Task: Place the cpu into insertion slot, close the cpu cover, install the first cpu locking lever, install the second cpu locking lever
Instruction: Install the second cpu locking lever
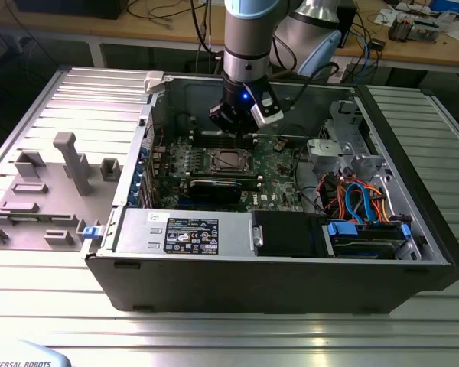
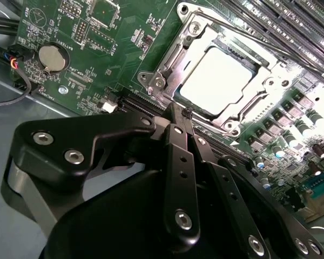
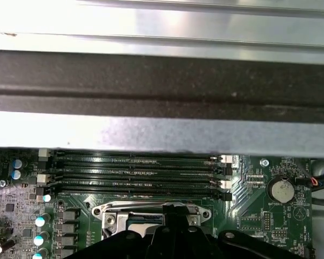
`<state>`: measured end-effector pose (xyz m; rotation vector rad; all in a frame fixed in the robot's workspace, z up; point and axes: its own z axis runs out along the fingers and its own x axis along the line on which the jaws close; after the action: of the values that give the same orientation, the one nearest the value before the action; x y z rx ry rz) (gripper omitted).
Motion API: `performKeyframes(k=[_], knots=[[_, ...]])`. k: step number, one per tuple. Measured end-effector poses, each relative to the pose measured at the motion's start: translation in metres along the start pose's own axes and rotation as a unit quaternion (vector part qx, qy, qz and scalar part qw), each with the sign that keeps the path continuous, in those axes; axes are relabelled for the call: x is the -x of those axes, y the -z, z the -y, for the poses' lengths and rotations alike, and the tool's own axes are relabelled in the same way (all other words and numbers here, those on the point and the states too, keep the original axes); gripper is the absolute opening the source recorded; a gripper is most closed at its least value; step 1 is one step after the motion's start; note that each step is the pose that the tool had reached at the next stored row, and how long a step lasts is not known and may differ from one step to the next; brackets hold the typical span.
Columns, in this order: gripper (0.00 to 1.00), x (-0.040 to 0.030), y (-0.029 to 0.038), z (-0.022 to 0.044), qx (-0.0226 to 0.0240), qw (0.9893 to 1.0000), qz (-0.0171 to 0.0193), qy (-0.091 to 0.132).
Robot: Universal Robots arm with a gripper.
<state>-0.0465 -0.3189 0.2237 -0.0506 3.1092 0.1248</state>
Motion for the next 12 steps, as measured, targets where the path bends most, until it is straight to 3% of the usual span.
performKeyframes(k=[12], knots=[[0.11, -0.0002, 0.0009, 0.0044, -0.0008, 1.0000, -0.0001, 0.000]])
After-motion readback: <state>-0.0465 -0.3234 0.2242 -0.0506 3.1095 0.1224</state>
